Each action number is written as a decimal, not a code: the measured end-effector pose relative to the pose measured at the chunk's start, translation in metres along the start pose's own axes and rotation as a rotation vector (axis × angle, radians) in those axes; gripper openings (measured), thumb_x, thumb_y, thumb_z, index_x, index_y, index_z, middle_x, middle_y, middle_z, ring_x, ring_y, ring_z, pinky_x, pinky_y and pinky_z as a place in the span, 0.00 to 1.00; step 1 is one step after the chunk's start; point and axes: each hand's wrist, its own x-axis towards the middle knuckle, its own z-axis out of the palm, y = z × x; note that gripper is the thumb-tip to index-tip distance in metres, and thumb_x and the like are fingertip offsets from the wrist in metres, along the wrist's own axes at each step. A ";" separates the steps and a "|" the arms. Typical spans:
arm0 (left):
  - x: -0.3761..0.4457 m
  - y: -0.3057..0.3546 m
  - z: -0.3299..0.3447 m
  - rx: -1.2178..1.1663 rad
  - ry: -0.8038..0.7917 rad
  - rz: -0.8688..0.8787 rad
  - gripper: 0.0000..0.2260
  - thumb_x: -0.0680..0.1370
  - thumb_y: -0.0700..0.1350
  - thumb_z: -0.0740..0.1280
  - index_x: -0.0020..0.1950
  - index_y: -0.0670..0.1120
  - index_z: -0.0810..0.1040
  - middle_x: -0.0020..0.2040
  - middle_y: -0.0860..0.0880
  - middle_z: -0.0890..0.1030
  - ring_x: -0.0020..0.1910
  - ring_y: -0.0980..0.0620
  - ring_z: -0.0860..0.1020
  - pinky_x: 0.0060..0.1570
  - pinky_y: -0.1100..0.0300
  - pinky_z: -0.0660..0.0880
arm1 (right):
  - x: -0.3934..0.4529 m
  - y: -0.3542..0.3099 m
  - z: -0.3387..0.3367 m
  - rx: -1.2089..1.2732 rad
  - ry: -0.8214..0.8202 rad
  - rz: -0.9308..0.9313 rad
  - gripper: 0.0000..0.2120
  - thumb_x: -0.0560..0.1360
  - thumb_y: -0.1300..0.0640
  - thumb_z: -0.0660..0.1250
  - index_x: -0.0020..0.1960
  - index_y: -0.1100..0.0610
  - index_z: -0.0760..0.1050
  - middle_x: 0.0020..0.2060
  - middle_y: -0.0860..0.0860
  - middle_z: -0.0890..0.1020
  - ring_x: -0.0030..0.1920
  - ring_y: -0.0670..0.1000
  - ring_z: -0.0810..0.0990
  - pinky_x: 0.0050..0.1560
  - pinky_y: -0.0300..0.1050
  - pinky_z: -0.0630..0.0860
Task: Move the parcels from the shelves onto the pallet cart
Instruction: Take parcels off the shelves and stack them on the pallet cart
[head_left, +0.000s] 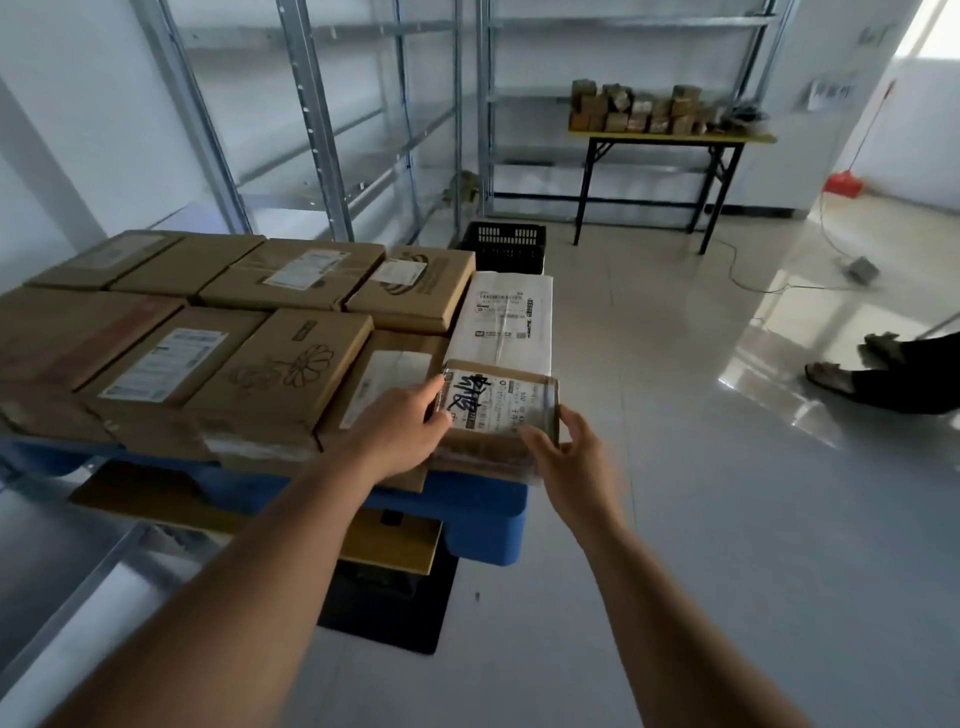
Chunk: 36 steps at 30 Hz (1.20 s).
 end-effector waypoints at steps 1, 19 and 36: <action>0.001 -0.003 0.002 0.037 0.004 0.006 0.24 0.81 0.53 0.55 0.76 0.52 0.55 0.60 0.49 0.76 0.47 0.56 0.78 0.41 0.66 0.73 | 0.002 0.003 0.004 -0.012 -0.012 0.022 0.16 0.76 0.49 0.66 0.63 0.48 0.71 0.47 0.46 0.82 0.41 0.40 0.80 0.30 0.29 0.71; 0.006 -0.027 0.003 0.305 -0.009 0.122 0.22 0.78 0.48 0.60 0.72 0.50 0.65 0.73 0.53 0.63 0.71 0.50 0.59 0.69 0.52 0.58 | 0.012 0.005 0.017 -0.213 -0.042 0.106 0.17 0.75 0.47 0.66 0.62 0.49 0.72 0.45 0.47 0.79 0.41 0.46 0.80 0.40 0.47 0.80; 0.002 -0.027 -0.003 0.291 -0.044 0.148 0.19 0.76 0.52 0.64 0.66 0.49 0.71 0.72 0.51 0.66 0.70 0.50 0.61 0.68 0.52 0.60 | 0.011 0.007 0.013 -0.125 -0.118 0.167 0.17 0.75 0.51 0.66 0.63 0.50 0.73 0.49 0.53 0.82 0.37 0.47 0.76 0.35 0.42 0.74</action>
